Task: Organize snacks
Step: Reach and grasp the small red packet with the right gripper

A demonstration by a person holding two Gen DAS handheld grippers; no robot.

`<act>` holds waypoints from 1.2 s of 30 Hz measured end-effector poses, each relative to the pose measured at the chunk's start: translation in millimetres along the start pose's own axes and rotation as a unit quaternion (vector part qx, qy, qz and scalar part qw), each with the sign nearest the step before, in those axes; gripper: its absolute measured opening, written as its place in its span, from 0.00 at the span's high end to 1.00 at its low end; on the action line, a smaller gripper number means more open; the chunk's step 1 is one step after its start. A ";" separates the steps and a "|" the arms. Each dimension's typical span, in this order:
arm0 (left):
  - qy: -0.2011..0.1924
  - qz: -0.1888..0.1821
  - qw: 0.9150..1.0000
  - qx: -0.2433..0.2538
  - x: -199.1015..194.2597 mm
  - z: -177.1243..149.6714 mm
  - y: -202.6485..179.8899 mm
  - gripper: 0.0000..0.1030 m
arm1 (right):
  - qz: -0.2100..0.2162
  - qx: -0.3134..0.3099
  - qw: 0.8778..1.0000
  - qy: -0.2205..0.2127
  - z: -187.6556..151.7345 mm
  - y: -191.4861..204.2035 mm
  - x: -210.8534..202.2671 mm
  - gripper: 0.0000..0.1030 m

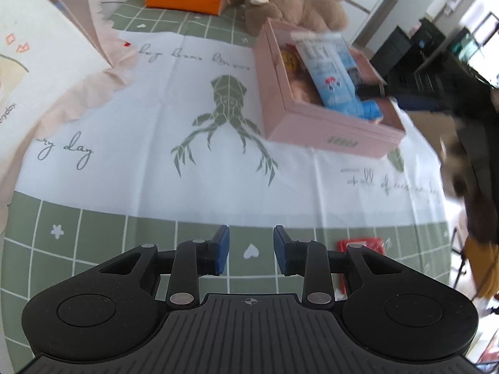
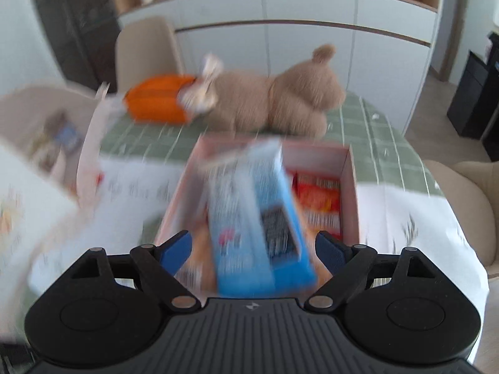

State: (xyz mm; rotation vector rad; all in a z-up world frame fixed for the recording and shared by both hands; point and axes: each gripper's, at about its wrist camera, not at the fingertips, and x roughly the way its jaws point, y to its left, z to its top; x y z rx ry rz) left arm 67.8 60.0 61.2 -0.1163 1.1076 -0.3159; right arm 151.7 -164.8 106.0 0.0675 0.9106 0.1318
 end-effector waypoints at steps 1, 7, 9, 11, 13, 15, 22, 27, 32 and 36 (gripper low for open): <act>0.002 0.004 1.000 0.006 2.2 -2.5 -3.5 0.67 | 0.001 -0.014 1.000 0.003 -16.1 4.1 -4.3 0.15; 0.010 0.005 0.999 0.031 10.3 -15.0 -22.4 0.67 | 0.025 -0.029 0.998 0.054 -114.1 7.4 -28.7 0.15; 0.013 0.005 0.999 0.038 12.9 -18.1 -28.2 0.67 | 0.026 -0.021 0.997 0.064 -139.8 4.5 -35.9 0.15; 0.016 0.003 0.999 0.043 15.6 -20.8 -33.4 0.67 | 0.023 -0.015 0.997 0.065 -161.7 2.6 -42.9 0.15; 0.021 -0.004 0.998 0.053 19.6 -23.9 -40.3 0.67 | 0.022 -0.010 0.997 0.068 -178.0 1.7 -47.1 0.15; 0.032 -0.012 0.997 0.067 25.7 -27.2 -49.0 0.68 | 0.020 -0.009 0.997 0.069 -189.7 1.3 -48.9 0.16; 0.063 -0.024 0.992 0.104 41.2 -34.9 -74.9 0.68 | -0.038 -0.030 0.997 0.057 -202.7 -2.9 -40.0 0.18; 0.058 -0.010 0.992 0.109 39.8 -35.4 -76.9 0.68 | -0.086 -0.008 0.995 0.042 -193.9 -16.5 -33.5 0.18; 0.054 -0.001 0.993 0.104 39.6 -31.1 -73.8 0.68 | -0.088 0.028 0.995 0.034 -189.9 -28.7 -39.1 0.27; 0.039 0.031 0.993 0.109 37.8 -29.9 -72.5 0.68 | -0.037 0.046 0.997 0.041 -192.1 -23.4 -47.4 0.54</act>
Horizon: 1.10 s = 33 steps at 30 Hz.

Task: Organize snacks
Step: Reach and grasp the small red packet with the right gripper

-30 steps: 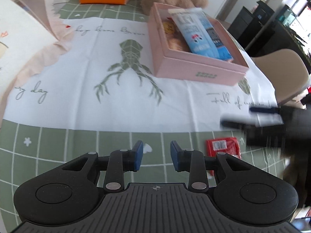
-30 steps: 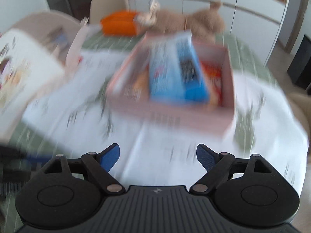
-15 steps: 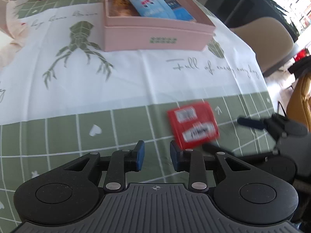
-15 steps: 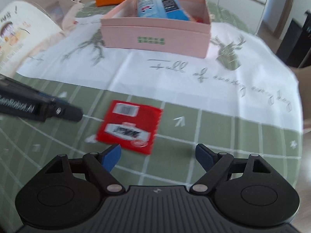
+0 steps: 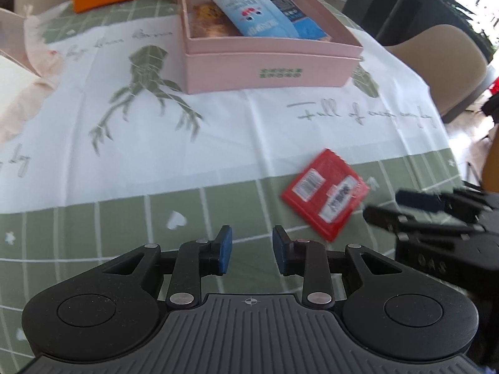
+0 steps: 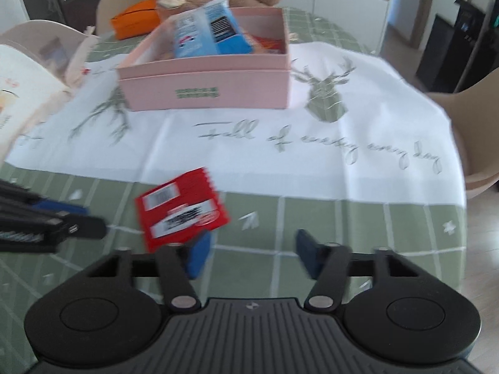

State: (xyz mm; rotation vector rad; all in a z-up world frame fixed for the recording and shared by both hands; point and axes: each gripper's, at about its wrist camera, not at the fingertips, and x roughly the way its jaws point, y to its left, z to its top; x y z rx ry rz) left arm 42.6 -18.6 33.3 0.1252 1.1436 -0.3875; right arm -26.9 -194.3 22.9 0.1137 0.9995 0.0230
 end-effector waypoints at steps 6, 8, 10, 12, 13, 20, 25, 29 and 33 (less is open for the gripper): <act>-0.002 0.028 1.000 -0.011 -1.0 0.4 11.5 0.68 | 0.033 0.006 0.999 0.008 1.0 27.4 5.2 0.55; -0.003 0.029 0.999 -0.012 -2.2 0.5 13.4 0.68 | 0.030 -0.008 1.000 0.003 5.7 36.3 9.8 0.55; -0.005 0.028 1.000 -0.014 -3.1 0.9 13.9 0.68 | 0.030 -0.019 0.999 -0.005 11.7 40.4 14.5 0.54; -0.007 0.028 0.999 -0.015 -3.5 1.6 13.7 0.68 | 0.032 -0.025 0.999 -0.008 21.5 42.2 21.7 0.49; -0.009 0.029 0.999 -0.017 -3.4 2.0 13.9 0.68 | 0.031 -0.026 0.999 -0.007 26.5 43.3 25.0 0.45; -0.011 0.037 0.999 -0.038 -3.0 6.3 25.8 0.68 | 0.021 -0.029 0.999 -0.009 44.8 56.2 40.6 0.37; -0.014 -0.014 0.998 -0.060 0.2 13.7 26.3 0.72 | 0.019 -0.056 0.998 -0.015 40.5 59.5 40.8 0.33; -0.008 -0.040 0.997 -0.065 9.7 20.3 20.5 0.72 | 0.017 -0.064 0.998 -0.013 33.0 45.8 35.6 0.29; -0.006 -0.028 0.998 -0.063 15.9 21.1 15.0 0.72 | -0.016 -0.057 0.998 -0.019 22.3 14.5 28.3 0.27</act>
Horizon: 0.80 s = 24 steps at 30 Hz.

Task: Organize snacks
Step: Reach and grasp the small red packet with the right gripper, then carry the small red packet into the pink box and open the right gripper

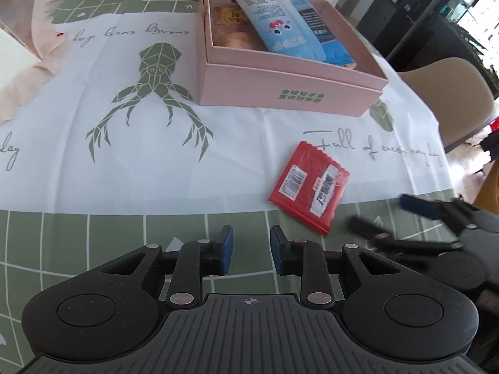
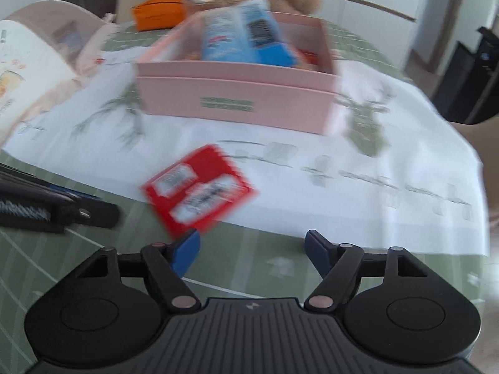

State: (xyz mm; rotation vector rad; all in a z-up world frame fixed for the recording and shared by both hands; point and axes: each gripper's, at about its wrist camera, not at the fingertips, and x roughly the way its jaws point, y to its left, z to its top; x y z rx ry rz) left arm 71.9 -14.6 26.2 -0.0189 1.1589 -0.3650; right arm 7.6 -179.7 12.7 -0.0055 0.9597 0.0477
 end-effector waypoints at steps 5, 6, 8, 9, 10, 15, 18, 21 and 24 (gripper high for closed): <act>-0.012 0.059 0.998 0.024 -2.0 -3.7 -2.9 0.72 | -0.014 0.042 0.999 0.003 -1.7 -28.6 -7.1 0.27; -0.014 0.071 0.997 0.031 -3.3 -5.1 -1.8 0.72 | 0.000 0.060 0.998 0.004 -0.9 -30.9 -8.0 0.27; -0.014 0.083 0.996 0.039 -6.6 -7.4 0.6 0.72 | 0.032 0.086 0.996 0.004 2.3 -26.1 -9.1 0.28; -0.015 0.088 0.995 0.042 -9.3 -9.3 2.2 0.72 | 0.047 0.093 0.995 0.006 4.6 -19.6 -7.9 0.31; -0.018 0.094 0.994 0.044 -13.0 -11.6 4.0 0.72 | 0.057 0.096 0.994 0.009 7.5 -11.4 -5.5 0.35; -0.027 0.100 0.994 0.041 -31.0 -21.8 12.5 0.72 | 0.052 0.076 0.996 0.010 26.4 31.5 9.7 0.35; -0.030 0.098 0.994 0.039 -39.0 -26.5 16.1 0.72 | 0.040 0.066 0.997 0.002 41.5 48.0 20.7 0.35; -0.032 0.092 0.995 0.036 -45.4 -31.2 17.7 0.72 | 0.005 0.025 1.000 -0.009 48.4 62.5 32.4 0.36; -0.034 0.088 0.995 0.037 -49.6 -34.3 16.7 0.72 | 0.007 0.010 1.000 -0.009 43.9 64.0 28.2 0.42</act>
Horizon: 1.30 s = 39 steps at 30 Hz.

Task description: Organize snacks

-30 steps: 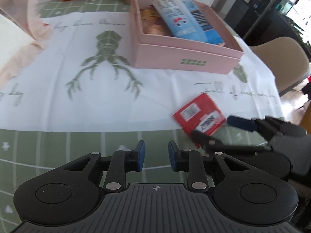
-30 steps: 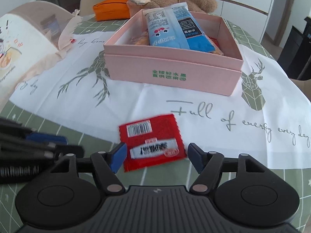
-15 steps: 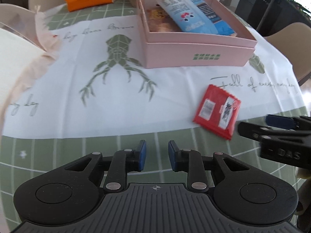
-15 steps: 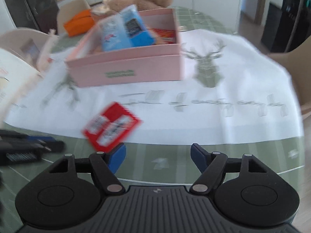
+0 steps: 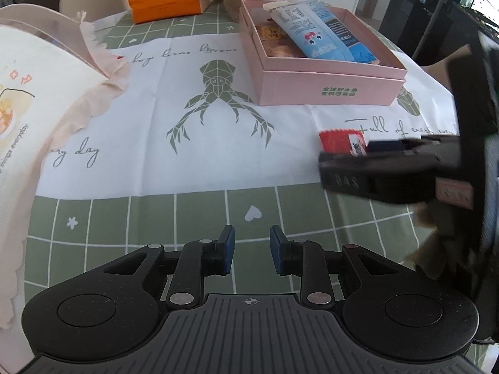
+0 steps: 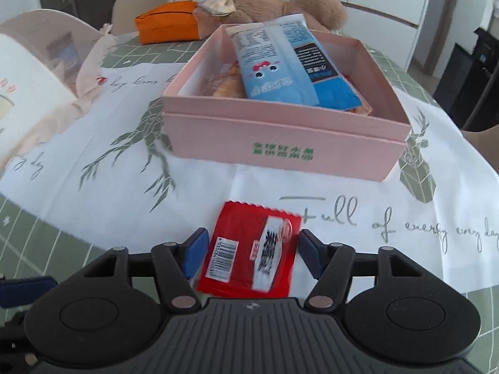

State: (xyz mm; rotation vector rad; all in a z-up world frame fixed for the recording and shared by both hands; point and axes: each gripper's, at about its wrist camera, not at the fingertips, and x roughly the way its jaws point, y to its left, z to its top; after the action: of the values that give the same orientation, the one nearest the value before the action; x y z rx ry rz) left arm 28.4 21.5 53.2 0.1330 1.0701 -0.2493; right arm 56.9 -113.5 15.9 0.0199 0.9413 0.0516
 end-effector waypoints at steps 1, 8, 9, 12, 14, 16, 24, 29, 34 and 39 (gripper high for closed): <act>0.000 -0.002 1.000 0.000 -0.7 -0.4 -0.4 0.72 | 0.003 -0.006 1.000 0.002 -2.9 -1.0 -3.2 0.44; -0.006 -0.037 0.999 0.000 -2.1 -1.3 -9.5 0.72 | 0.017 -0.031 0.999 0.032 -33.3 -26.2 -38.1 0.51; -0.007 -0.046 0.999 -0.002 -1.9 -1.6 -10.3 0.72 | 0.020 -0.023 0.999 0.033 -34.1 -33.6 -45.2 0.52; -0.009 -0.062 0.998 -0.010 -0.4 -1.4 -11.4 0.72 | 0.031 0.005 0.999 0.016 -23.5 -57.0 -75.5 0.52; -0.012 -0.070 0.997 -0.014 -0.6 -0.2 -11.9 0.72 | 0.039 0.020 0.999 -0.009 -2.8 -68.3 -96.1 0.52; -0.016 -0.078 0.997 -0.016 -2.1 1.3 -11.2 0.72 | 0.043 0.028 0.998 -0.040 26.6 -74.7 -112.1 0.52; -0.031 -0.081 0.996 -0.015 -10.8 7.9 -0.7 0.72 | 0.047 0.076 0.991 -0.101 164.7 -91.9 -87.5 0.34; -0.038 -0.064 0.997 -0.020 -10.0 8.3 6.9 0.72 | 0.053 0.093 0.991 -0.077 159.3 -100.5 -65.2 0.34; -0.047 -0.042 0.998 -0.010 -0.9 3.8 3.3 0.72 | 0.040 0.072 0.995 -0.055 85.1 -89.5 -62.3 0.33; -0.060 -0.024 0.998 -0.005 18.7 -7.5 -3.7 0.72 | 0.014 0.075 0.997 -0.031 -2.5 -77.9 -55.4 0.33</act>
State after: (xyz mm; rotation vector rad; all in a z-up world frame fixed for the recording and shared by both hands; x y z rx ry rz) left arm 29.6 17.1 33.2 0.0811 0.9560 -0.2918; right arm 25.0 -194.3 56.0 0.1722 0.8820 0.0071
